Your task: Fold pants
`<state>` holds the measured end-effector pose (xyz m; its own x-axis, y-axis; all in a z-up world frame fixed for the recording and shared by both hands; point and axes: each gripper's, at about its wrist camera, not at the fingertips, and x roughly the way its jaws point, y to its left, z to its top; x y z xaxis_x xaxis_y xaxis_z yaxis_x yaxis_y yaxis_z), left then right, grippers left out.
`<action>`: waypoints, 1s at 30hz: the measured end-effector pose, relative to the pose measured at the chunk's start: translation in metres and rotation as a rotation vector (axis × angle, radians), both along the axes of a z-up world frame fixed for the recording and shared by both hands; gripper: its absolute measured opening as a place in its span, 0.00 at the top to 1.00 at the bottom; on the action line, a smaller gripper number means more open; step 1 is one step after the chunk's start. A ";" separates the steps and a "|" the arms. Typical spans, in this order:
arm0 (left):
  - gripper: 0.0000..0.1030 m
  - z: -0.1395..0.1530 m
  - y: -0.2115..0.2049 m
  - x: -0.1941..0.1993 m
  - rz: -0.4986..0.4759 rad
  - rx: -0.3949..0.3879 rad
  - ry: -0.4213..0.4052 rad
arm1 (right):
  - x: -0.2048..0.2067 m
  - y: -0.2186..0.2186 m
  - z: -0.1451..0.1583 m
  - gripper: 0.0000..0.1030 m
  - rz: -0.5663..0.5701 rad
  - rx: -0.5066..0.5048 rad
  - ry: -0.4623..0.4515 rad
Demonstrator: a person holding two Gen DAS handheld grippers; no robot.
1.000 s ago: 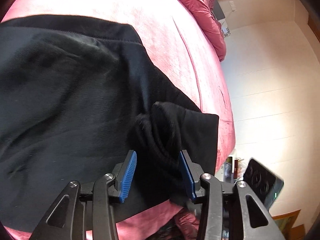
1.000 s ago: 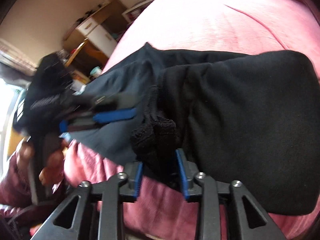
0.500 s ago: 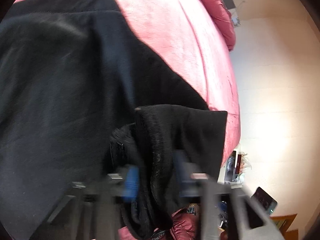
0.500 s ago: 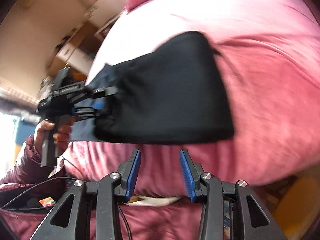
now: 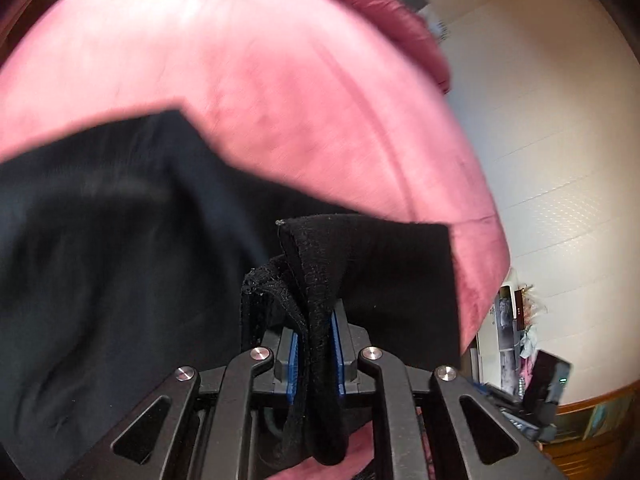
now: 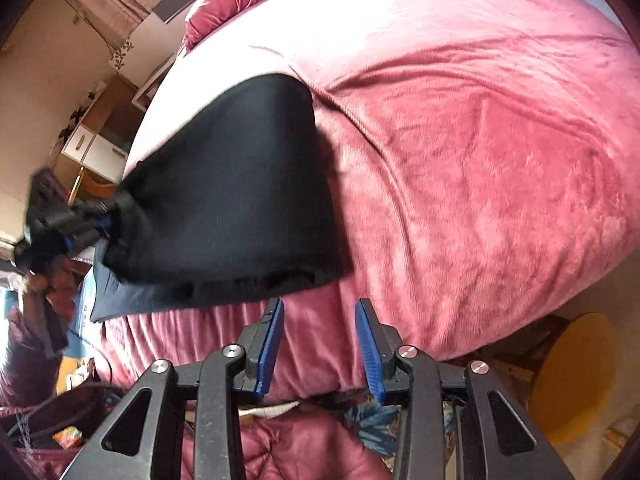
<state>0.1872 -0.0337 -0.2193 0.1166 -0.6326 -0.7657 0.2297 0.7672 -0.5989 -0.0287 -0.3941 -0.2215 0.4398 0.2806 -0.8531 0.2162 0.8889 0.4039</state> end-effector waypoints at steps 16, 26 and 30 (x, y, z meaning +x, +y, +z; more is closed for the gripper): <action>0.83 0.019 0.066 -0.045 0.050 -0.095 0.019 | 0.025 0.062 0.028 0.64 0.205 -0.069 -0.081; 0.82 0.015 0.028 -0.040 0.024 -0.004 0.074 | 0.030 0.084 0.021 0.64 0.256 -0.061 -0.063; 0.82 0.024 0.026 -0.043 0.054 0.003 0.050 | 0.024 0.072 0.017 0.64 0.224 -0.054 -0.045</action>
